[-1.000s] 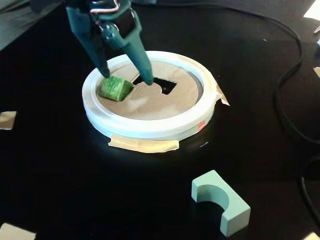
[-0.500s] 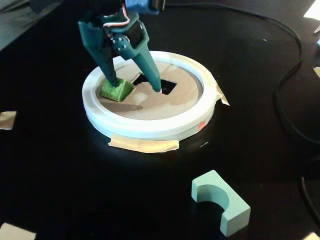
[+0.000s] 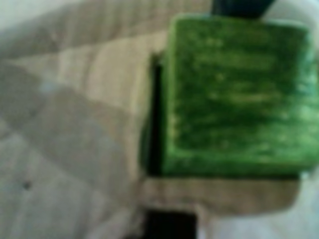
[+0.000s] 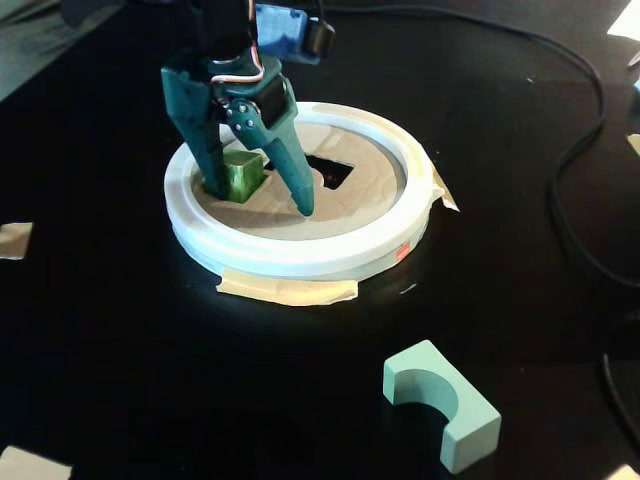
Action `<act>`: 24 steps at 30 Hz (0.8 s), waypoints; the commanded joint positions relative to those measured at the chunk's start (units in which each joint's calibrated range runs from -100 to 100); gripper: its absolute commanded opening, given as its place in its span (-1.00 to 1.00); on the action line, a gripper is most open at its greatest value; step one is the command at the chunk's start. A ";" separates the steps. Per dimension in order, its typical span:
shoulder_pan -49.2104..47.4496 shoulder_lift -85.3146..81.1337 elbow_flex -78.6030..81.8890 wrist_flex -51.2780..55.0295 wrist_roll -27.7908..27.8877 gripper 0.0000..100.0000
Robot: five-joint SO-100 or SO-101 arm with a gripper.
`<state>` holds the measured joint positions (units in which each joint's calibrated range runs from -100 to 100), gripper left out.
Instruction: Pick up the square block and drop it in corresponding square shaped hole
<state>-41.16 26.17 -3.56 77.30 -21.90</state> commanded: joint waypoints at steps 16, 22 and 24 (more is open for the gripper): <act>11.45 -24.16 0.01 15.07 2.64 0.55; 20.68 -40.81 13.40 17.38 2.64 0.55; 25.18 -48.70 20.50 17.18 2.69 0.55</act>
<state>-24.78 -3.34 5.81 94.08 -19.32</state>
